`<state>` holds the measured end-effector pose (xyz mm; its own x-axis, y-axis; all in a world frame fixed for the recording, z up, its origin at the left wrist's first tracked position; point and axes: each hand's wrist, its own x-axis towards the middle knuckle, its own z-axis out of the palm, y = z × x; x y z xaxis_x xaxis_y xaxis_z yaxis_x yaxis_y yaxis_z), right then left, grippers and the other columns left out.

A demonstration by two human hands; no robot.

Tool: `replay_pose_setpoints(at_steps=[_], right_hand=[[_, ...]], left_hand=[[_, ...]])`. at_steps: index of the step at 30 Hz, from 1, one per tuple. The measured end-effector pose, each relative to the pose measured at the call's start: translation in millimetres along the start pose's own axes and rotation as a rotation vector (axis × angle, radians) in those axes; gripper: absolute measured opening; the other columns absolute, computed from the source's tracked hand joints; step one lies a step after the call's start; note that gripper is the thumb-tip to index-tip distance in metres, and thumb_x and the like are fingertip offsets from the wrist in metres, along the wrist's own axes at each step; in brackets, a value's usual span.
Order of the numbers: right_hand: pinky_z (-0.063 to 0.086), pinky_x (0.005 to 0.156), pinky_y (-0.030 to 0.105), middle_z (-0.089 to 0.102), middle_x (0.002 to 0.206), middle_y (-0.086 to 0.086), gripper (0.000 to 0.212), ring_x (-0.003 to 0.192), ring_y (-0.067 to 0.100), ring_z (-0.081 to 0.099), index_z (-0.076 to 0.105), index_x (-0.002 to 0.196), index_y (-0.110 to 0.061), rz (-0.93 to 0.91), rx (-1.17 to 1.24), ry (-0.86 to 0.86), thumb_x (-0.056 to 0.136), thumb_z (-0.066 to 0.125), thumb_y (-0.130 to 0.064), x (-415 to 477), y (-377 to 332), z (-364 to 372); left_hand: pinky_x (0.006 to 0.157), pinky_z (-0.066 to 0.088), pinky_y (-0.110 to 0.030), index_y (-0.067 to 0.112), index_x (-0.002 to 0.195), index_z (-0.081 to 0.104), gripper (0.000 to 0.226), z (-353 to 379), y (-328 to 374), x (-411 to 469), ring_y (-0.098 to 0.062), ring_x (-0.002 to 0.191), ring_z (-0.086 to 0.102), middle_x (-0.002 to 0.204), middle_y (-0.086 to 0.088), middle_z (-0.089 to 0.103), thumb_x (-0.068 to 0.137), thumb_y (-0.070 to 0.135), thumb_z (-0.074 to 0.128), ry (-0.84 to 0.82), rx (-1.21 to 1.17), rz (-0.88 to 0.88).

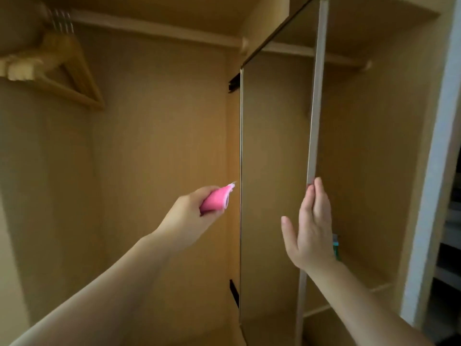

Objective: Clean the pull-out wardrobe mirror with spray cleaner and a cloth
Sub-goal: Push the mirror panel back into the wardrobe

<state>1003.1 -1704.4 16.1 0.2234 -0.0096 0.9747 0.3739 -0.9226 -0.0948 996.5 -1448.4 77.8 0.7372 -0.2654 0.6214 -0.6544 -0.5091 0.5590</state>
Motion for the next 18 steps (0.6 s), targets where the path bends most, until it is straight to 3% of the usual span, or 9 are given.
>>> replay_pose_setpoints(at_steps=[5,10,15,18], right_hand=[[0.017,0.118,0.054,-0.002,0.161,0.013,0.073,0.149,0.035,0.007,0.000,0.153,-0.007,-0.059,-0.056,-0.065,0.099,0.026,-0.049,3,6,5],[0.018,0.118,0.053,0.001,0.160,0.015,0.074,0.149,0.034,0.007,-0.010,0.153,-0.014,-0.047,-0.041,-0.087,0.098,0.025,-0.049,6,3,17],[0.020,0.118,0.050,0.005,0.160,0.019,0.077,0.149,0.033,0.007,0.002,0.152,-0.005,-0.008,-0.108,-0.181,0.096,0.031,-0.049,14,6,35],[0.014,0.119,0.047,0.000,0.160,0.020,0.080,0.149,0.033,0.001,-0.001,0.151,-0.003,-0.001,-0.186,-0.290,0.095,0.028,-0.052,19,9,49]], left_hand=[[0.070,0.056,-0.034,0.040,0.107,0.062,0.017,-2,-15,1,-0.017,0.081,0.066,0.094,0.009,0.069,0.091,0.034,0.063,0.011,0.011,-0.011],[0.066,0.057,-0.037,0.038,0.110,0.062,0.020,0,-24,4,-0.018,0.079,0.066,0.092,0.009,0.069,0.090,0.035,0.063,0.018,0.012,-0.053],[0.058,0.049,-0.015,0.034,0.107,0.063,0.018,6,-30,7,-0.004,0.071,0.063,0.088,0.010,0.068,0.089,0.035,0.064,0.058,0.026,-0.101],[0.053,0.045,-0.013,0.034,0.108,0.061,0.020,7,-36,7,0.001,0.065,0.060,0.087,0.010,0.067,0.089,0.032,0.065,0.056,0.046,-0.117]])
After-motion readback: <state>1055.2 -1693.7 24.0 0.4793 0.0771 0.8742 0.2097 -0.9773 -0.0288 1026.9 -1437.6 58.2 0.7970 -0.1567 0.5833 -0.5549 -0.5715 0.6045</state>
